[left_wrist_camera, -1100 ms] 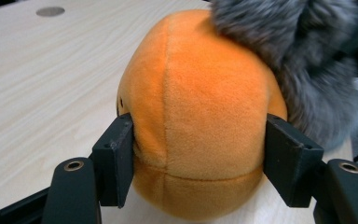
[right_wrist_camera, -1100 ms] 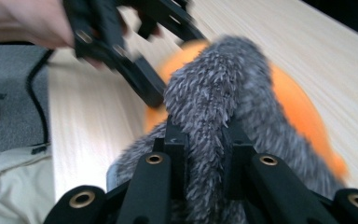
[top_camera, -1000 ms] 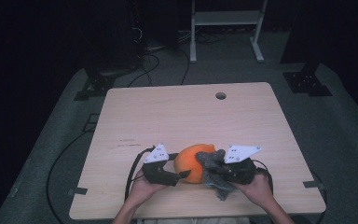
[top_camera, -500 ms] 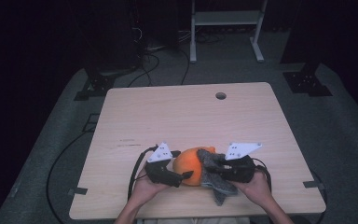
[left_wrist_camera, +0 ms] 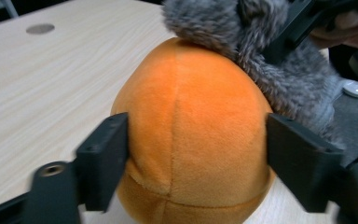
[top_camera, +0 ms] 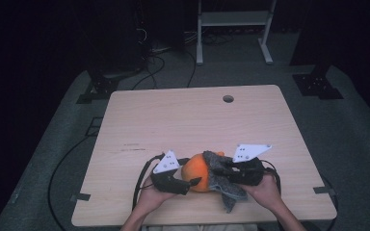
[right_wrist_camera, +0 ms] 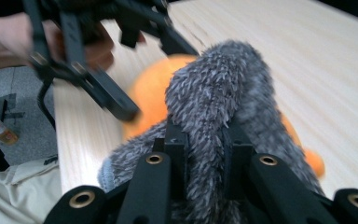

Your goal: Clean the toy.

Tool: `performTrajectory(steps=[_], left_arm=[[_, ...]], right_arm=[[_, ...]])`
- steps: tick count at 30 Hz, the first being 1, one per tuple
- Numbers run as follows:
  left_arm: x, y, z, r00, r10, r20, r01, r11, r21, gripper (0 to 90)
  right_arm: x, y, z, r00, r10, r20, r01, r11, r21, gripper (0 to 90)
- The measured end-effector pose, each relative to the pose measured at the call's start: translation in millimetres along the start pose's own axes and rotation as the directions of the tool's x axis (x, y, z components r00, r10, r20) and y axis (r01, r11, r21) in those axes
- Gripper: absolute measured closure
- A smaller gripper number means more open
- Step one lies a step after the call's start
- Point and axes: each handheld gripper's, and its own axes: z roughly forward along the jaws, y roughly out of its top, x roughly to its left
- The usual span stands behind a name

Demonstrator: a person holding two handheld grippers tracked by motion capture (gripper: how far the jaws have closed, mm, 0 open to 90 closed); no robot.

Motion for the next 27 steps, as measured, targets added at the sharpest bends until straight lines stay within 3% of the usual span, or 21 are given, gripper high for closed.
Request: performTrajectory(steps=[1,4,7,9,11,13,15,17,21,24,26,27], left_arm=[[-2.0,0.3,0.1,0.9995,0.030,-0.002,-0.030,0.9995,0.005,32.6],[-3.0,-1.4,-1.7,0.9975,0.070,0.001,-0.070,0.9973,0.020,36.5],[2.3,-4.9,-4.1,0.9990,0.042,0.013,-0.042,0.9990,0.012,36.6],[4.6,-3.1,-3.1,0.9997,0.010,0.024,-0.011,0.9999,0.010,30.8],[5.3,2.0,1.0,0.9990,-0.036,0.028,0.035,0.9992,0.019,17.4],[4.1,4.4,4.4,0.9984,-0.050,0.026,0.049,0.9985,0.025,13.9],[0.4,3.0,3.3,0.9999,0.010,0.013,-0.010,0.9998,0.017,24.7],[1.1,0.3,0.0,0.9992,0.037,0.014,-0.037,0.9989,0.030,30.4],[6.9,-4.4,-4.2,0.9995,0.023,0.023,-0.024,0.9991,0.036,30.2],[7.8,1.2,0.4,0.9987,-0.041,0.029,0.040,0.9984,0.040,13.6],[3.2,3.4,3.6,0.9995,-0.012,0.027,0.011,0.9991,0.041,14.2],[0.5,3.1,3.2,0.9995,0.015,0.028,-0.015,0.9994,0.030,19.5]], right_arm=[[3.8,4.0,-0.1,0.9997,-0.023,-0.001,0.023,1.000,-0.009,75.5],[10.4,9.7,2.0,0.9979,-0.064,0.009,0.064,0.998,0.013,75.5],[-0.2,0.0,-2.4,0.9991,-0.032,0.028,0.032,0.999,0.017,75.7],[-5.1,-8.0,-4.6,0.9993,-0.001,0.036,0.000,1.000,0.022,75.9],[1.8,-6.5,-3.9,0.9987,-0.026,0.043,0.024,0.999,0.037,75.9],[9.2,0.6,-2.1,0.9986,-0.051,0.017,0.050,0.998,0.029,75.8],[17.4,9.5,1.0,0.9955,-0.094,0.013,0.094,0.995,0.028,75.8],[17.5,13.1,1.9,0.9932,-0.114,0.024,0.113,0.993,0.041,75.8],[1.2,-2.0,-2.5,0.9980,-0.045,0.044,0.043,0.998,0.052,76.0],[-1.1,-10.7,-4.8,0.9990,-0.022,0.039,0.020,0.998,0.059,76.0],[3.5,-7.2,-5.6,0.9994,-0.029,0.019,0.028,0.998,0.051,75.9],[7.0,-3.0,-6.1,0.9989,-0.044,0.018,0.043,0.998,0.043,75.9]])
